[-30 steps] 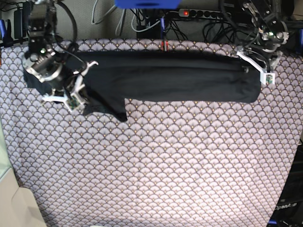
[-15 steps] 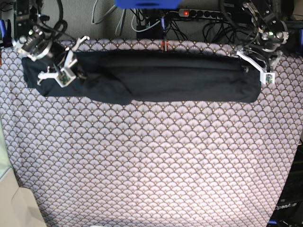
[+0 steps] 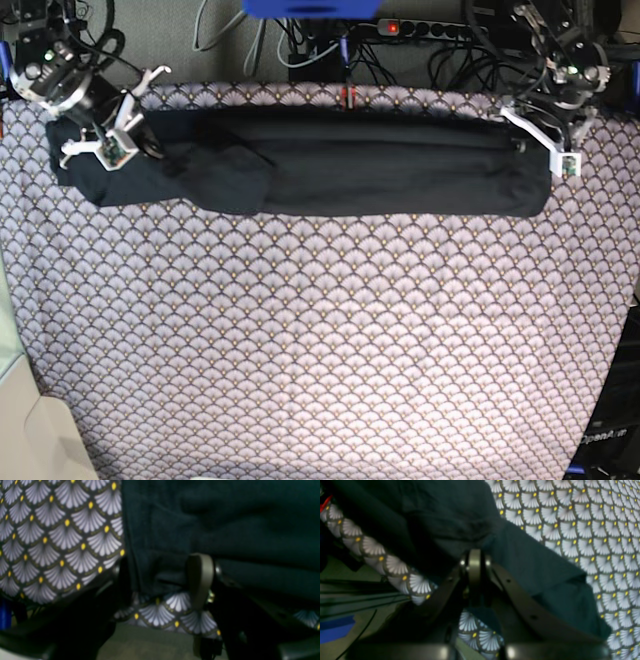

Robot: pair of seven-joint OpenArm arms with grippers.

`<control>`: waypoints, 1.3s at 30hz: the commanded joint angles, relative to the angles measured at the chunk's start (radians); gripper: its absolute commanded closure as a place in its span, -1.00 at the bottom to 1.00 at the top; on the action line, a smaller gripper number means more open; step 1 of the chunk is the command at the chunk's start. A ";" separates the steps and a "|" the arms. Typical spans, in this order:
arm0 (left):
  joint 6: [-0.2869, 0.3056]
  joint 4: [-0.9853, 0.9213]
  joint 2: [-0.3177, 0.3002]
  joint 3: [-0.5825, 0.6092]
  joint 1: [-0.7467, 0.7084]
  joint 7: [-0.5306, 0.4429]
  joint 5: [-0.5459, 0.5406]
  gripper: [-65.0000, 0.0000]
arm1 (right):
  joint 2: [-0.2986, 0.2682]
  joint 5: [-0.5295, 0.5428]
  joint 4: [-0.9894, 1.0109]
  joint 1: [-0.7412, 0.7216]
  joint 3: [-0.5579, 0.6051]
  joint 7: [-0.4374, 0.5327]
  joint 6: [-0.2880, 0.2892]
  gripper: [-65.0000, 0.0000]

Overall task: Fold the T-shirt properly
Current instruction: 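Fold the sleeve flap up onto the shirt strip with the right gripper, then hold the strip end with the right gripper and press it flat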

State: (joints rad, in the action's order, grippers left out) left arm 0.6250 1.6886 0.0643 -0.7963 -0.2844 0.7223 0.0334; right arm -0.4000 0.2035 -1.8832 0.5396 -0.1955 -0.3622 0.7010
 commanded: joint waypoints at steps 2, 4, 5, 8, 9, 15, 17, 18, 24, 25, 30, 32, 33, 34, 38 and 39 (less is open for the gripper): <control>0.000 0.014 -0.008 -0.002 0.001 -0.014 -0.010 -0.01 | -0.012 0.009 0.018 0.001 -0.006 0.030 -0.003 1.00; 0.000 0.014 -0.008 -0.004 0.001 -0.014 -0.008 -0.01 | -0.012 0.009 0.044 0.001 -0.003 0.032 -0.003 1.00; 0.000 0.014 -0.008 -0.004 0.001 -0.014 -0.008 -0.01 | -0.014 0.009 0.052 0.001 -0.003 0.035 -0.003 1.00; 0.000 0.014 -0.010 -0.005 0.001 -0.014 -0.007 -0.01 | -0.014 0.009 0.073 0.001 -0.005 0.065 -0.003 1.00; 0.000 0.014 -0.010 -0.005 0.001 -0.014 -0.007 -0.01 | -0.014 0.009 0.080 0.003 -0.005 0.073 -0.003 1.00; 0.000 0.014 -0.010 -0.004 0.001 -0.014 -0.010 -0.01 | -0.049 0.009 0.084 0.027 -0.005 0.081 -0.003 1.00; 0.000 0.014 -0.010 -0.004 0.003 -0.014 -0.007 -0.01 | -0.056 0.009 0.084 0.029 -0.006 0.081 -0.003 1.00; 0.000 0.014 -0.010 -0.004 0.004 -0.014 -0.007 -0.01 | -0.064 0.009 0.084 0.029 -0.006 0.081 -0.003 1.00; 0.000 0.014 -0.011 -0.004 0.006 -0.014 -0.005 -0.01 | -0.075 0.009 0.115 0.023 -0.006 0.081 -0.003 1.00; 0.000 0.014 -0.011 -0.004 0.006 -0.014 -0.005 -0.01 | -0.080 0.009 0.129 0.020 -0.006 0.081 -0.003 1.00; 0.000 0.014 -0.013 -0.004 0.004 -0.014 -0.003 -0.01 | -0.095 0.011 0.175 0.018 -0.006 0.091 -0.003 1.00; 0.000 0.014 -0.013 -0.004 0.004 -0.014 -0.003 -0.01 | -0.095 0.009 0.179 0.018 -0.009 0.104 -0.003 1.00; 0.000 0.014 -0.013 -0.004 0.004 -0.014 -0.003 -0.01 | -0.095 0.009 0.179 0.018 -0.019 0.098 -0.003 1.00; 0.000 0.014 -0.013 -0.004 0.004 -0.014 -0.003 -0.01 | -0.093 0.011 0.179 0.018 -0.031 0.096 -0.003 1.00; 0.000 0.014 -0.013 -0.004 0.004 -0.014 -0.003 -0.01 | -0.066 0.009 0.179 0.018 -0.085 0.091 -0.003 1.00; 0.000 0.014 -0.013 -0.002 0.004 -0.014 -0.003 -0.01 | -0.066 0.011 0.179 0.018 -0.097 0.091 -0.003 1.00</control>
State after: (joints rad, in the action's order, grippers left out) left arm 0.6250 1.6886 0.0612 -0.7971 -0.2825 0.7223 0.0372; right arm -0.4473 0.2035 -1.6920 0.5583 -0.2768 -0.2871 0.7021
